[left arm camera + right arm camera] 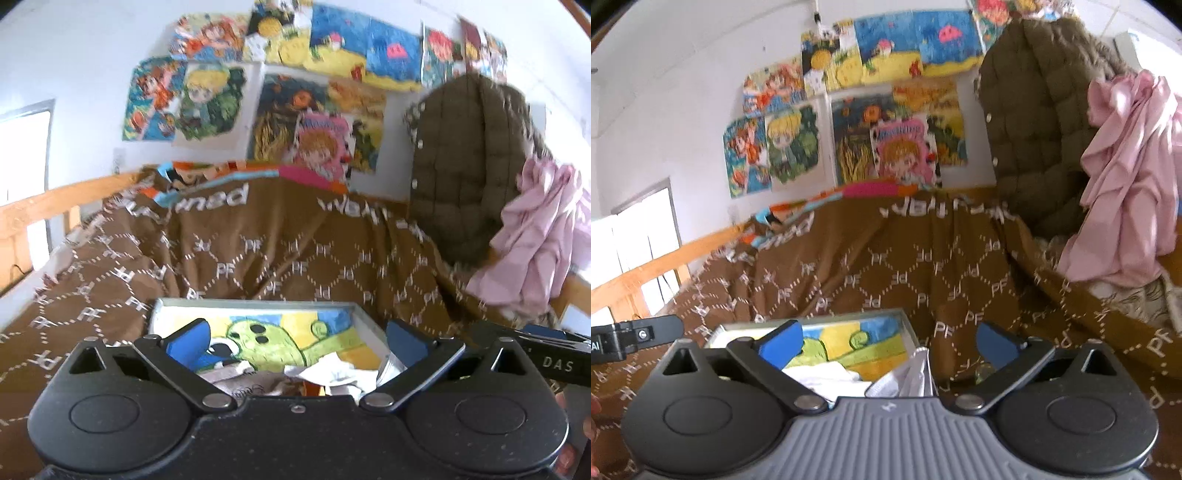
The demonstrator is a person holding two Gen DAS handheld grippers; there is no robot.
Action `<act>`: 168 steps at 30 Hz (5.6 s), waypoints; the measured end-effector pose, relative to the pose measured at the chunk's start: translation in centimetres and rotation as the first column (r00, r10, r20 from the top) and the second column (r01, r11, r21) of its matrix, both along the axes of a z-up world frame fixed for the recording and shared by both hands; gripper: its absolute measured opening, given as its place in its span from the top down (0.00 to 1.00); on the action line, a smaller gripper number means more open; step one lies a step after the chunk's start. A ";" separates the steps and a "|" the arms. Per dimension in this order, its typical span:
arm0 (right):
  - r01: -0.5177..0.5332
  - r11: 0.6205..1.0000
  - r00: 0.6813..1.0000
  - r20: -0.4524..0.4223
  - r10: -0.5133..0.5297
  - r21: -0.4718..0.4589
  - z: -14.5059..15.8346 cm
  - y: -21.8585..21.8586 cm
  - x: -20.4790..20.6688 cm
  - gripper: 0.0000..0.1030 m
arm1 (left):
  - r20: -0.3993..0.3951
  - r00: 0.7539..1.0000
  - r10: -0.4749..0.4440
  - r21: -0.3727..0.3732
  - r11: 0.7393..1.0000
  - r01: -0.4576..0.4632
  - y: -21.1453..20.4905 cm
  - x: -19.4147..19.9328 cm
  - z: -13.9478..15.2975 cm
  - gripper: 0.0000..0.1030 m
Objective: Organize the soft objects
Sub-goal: 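Lift both tools from the tray and move back toward the pile, then grasp the dark blue cloth with the left tool while the right tool grasps a white paper packet, then carry the dark blue cloth and paper packet over the grey tray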
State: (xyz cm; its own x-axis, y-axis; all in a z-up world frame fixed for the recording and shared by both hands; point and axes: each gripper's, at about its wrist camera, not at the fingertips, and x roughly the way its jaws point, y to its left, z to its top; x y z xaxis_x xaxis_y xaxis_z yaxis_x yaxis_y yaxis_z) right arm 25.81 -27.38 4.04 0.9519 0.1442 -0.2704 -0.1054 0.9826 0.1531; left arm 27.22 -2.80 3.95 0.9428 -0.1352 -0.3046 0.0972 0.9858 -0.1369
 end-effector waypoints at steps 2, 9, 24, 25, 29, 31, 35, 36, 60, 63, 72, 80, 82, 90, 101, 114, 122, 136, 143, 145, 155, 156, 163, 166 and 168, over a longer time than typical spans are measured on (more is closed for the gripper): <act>0.001 1.000 1.000 0.015 -0.002 0.027 0.7 0.0 -1.6 0.00 | 0.027 1.000 0.006 -0.008 1.000 -0.006 0.4 -1.6 0.7 0.01; -0.018 0.996 0.998 0.055 0.013 0.089 2.2 0.2 -6.8 0.00 | 0.094 0.995 0.022 -0.043 0.999 -0.018 1.4 -7.5 2.3 0.01; -0.033 0.993 0.996 0.082 0.024 0.116 5.4 2.1 -14.2 0.00 | 0.119 0.991 0.062 -0.052 0.997 -0.057 2.4 -16.8 4.4 0.01; -0.034 0.994 0.997 0.080 0.025 0.108 5.4 2.3 -14.5 0.00 | 0.120 0.991 0.062 -0.051 0.997 -0.056 2.4 -17.1 4.6 0.01; -0.043 0.994 0.997 0.073 0.036 0.102 5.8 3.1 -15.5 0.00 | 0.097 0.993 0.062 -0.020 0.998 -0.061 2.3 -18.0 5.4 0.01; -0.053 0.994 0.996 0.075 0.046 0.093 5.8 3.3 -15.9 0.00 | 0.080 0.995 0.060 0.001 0.998 -0.061 2.2 -18.3 5.7 0.01; -0.059 0.997 0.997 0.044 0.057 0.052 4.5 3.8 -16.8 0.00 | 0.046 0.998 0.037 0.031 0.999 -0.039 2.2 -18.6 6.0 0.01; -0.059 0.997 0.998 0.022 0.058 0.046 4.1 3.8 -16.8 0.00 | 0.039 0.999 0.026 0.047 0.998 -0.028 2.2 -18.7 5.9 0.01; -0.149 0.985 0.936 -0.332 0.113 -0.087 -1.6 6.6 -12.4 0.00 | -0.242 0.966 -0.086 0.136 0.983 0.122 4.9 -13.7 -4.3 0.01; -0.145 0.987 0.924 -0.368 0.109 -0.074 -2.2 6.3 -11.7 0.00 | -0.252 0.962 -0.108 0.160 0.975 0.152 4.6 -13.2 -5.1 0.01; -0.142 0.986 0.906 -0.413 0.095 -0.085 -3.3 6.8 -10.3 0.00 | -0.261 0.955 -0.141 0.125 0.976 0.178 4.1 -11.6 -6.0 0.01; -0.118 0.978 0.929 -0.366 0.049 -0.171 -3.4 8.0 -9.2 0.00 | -0.229 0.962 -0.146 0.109 0.979 0.175 4.1 -9.8 -6.8 0.01; -0.119 0.973 0.941 -0.336 0.046 -0.199 -3.4 8.3 -8.9 0.00 | -0.220 0.965 -0.146 0.093 0.981 0.169 4.2 -9.2 -7.0 0.01; -0.104 0.962 0.967 -0.251 0.039 -0.254 -3.5 9.1 -7.3 0.00 | -0.206 0.971 -0.121 -0.017 0.993 0.120 5.2 -7.3 -7.7 0.01; -0.093 0.967 0.980 -0.194 0.046 -0.237 -4.0 9.3 -3.7 0.00 | -0.145 0.986 -0.086 -0.103 0.992 0.071 6.5 -6.2 -8.3 0.01; -0.180 0.970 0.960 -0.245 0.137 -0.163 -5.3 9.3 0.1 0.01 | -0.152 0.968 -0.199 -0.172 0.970 0.172 5.5 -4.9 -10.0 0.04; -0.216 0.975 0.930 -0.315 0.189 -0.053 -6.6 8.9 1.6 0.08 | -0.179 0.958 -0.224 -0.215 0.959 0.184 4.9 -3.6 -11.2 0.22; -0.238 0.971 0.909 -0.357 0.213 -0.026 -7.6 9.9 2.1 0.31 | -0.224 0.954 -0.196 -0.234 0.962 0.143 5.0 -2.7 -11.9 0.60; -0.230 0.973 0.900 -0.379 0.214 0.004 -8.2 9.6 2.5 0.37 | -0.226 0.961 -0.158 -0.159 0.980 0.123 4.2 -3.4 -11.4 0.70; -0.236 0.972 0.899 -0.378 0.221 0.007 -8.2 9.7 2.5 0.38 | -0.234 0.961 -0.150 -0.137 0.983 0.120 3.9 -3.7 -11.2 0.71; -0.236 0.972 0.898 -0.380 0.224 0.016 -8.2 9.8 2.4 0.38 | -0.278 0.951 -0.137 -0.148 0.984 0.098 3.3 -4.7 -10.8 0.73; -0.238 0.971 0.898 -0.379 0.225 0.015 -8.2 9.7 2.4 0.38 | -0.270 0.952 -0.143 -0.141 0.984 0.108 3.1 -4.8 -10.7 0.77; -0.245 0.969 0.895 -0.381 0.233 0.016 -8.2 10.0 2.2 0.48 | -0.255 0.948 -0.190 -0.092 0.981 0.172 2.0 -4.7 -10.9 0.81; -0.253 0.967 0.893 -0.379 0.242 0.019 -8.1 10.2 2.0 0.60 | -0.254 0.950 -0.184 -0.095 0.982 0.165 2.1 -4.6 -10.9 0.89; -0.251 0.967 0.893 -0.379 0.243 0.029 -8.0 10.3 1.9 0.64 | -0.258 0.949 -0.180 -0.096 0.982 0.160 2.3 -4.5 -10.9 0.96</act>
State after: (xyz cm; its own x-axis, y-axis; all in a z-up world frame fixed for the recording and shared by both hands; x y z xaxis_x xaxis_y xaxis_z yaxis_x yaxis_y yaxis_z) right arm 27.73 -17.09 -3.97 0.7130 0.3522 -0.6063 -0.2839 0.9357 0.2097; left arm 22.71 -0.52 -6.98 0.7910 -0.3178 -0.5228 0.2131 0.9441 -0.2514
